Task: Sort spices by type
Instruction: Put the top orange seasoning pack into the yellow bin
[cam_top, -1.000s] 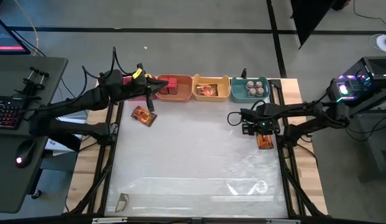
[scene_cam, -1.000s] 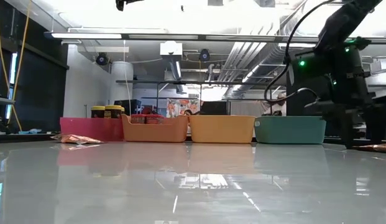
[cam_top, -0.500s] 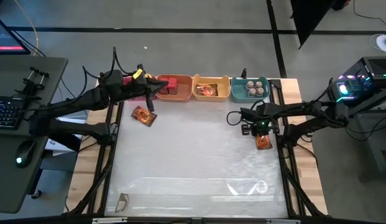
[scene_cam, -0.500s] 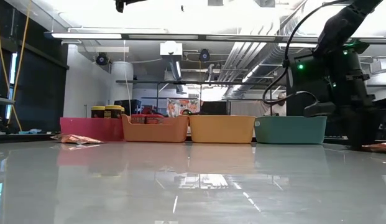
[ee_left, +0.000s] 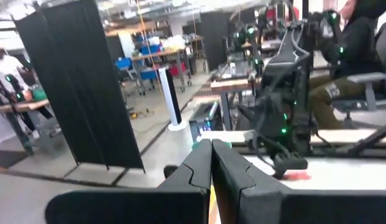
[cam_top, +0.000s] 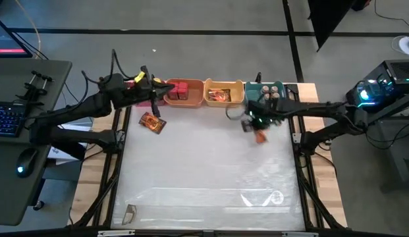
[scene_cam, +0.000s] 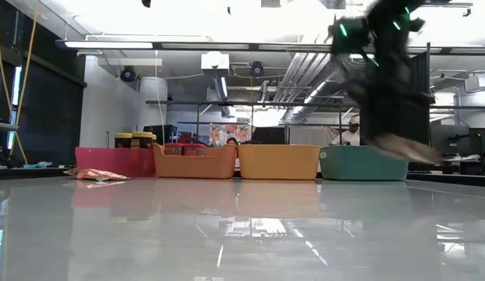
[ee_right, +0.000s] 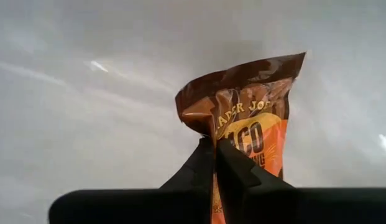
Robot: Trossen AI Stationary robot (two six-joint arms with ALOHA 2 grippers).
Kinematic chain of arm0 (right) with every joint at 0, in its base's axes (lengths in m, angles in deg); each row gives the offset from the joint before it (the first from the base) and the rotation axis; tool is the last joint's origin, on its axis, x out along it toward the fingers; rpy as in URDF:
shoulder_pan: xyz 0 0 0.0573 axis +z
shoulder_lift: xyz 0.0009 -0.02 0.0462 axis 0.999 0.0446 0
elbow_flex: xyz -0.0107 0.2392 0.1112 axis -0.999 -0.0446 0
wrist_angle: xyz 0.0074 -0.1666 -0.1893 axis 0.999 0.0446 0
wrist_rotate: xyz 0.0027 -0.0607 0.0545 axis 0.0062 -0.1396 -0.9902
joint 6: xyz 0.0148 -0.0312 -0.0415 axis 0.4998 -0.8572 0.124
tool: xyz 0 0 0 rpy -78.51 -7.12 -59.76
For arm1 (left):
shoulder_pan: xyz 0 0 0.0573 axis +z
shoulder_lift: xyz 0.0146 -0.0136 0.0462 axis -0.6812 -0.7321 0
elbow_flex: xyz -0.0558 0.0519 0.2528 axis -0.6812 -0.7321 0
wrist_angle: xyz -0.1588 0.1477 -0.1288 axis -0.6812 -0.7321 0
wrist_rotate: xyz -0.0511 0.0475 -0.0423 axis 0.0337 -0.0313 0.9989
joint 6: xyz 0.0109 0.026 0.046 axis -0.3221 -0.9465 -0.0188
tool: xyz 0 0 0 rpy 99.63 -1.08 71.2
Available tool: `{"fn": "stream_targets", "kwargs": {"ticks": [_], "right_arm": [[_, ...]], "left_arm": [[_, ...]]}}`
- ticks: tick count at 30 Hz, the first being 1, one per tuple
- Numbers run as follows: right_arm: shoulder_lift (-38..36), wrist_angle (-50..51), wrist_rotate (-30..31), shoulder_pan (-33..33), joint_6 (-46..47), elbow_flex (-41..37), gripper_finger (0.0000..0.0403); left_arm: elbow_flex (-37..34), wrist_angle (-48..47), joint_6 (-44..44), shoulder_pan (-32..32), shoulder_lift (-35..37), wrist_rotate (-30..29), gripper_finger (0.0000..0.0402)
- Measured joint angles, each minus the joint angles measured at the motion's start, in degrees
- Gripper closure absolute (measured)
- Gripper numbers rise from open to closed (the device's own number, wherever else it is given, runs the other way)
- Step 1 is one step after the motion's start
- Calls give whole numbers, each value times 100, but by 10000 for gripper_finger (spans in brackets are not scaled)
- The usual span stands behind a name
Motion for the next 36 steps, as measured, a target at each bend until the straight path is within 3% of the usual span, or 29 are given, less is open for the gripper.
{"fn": "stream_targets", "kwargs": {"ticks": [5,8,14,24,30,36], "right_arm": [[90,-920,384,-506,-1178,1335,401],[511,-912,388,-1011,-2185,2175,402],[2111,-336,367,-1697,-4555,4095,402],[4859,1131,262,-1692,-7910,6802,402],[5834,1590,362,-1674,-8303,7463,403],[6124,1536,421,-1648,-8409,7525,403]], "left_arm": [[0,24,4,0,260,-188,401],[0,16,4,0,385,-244,401],[0,-38,351,-4,518,-278,402],[0,-337,1204,-60,517,-273,401],[0,-598,1202,-215,520,-272,401],[0,-627,1205,-278,520,-271,402]]}}
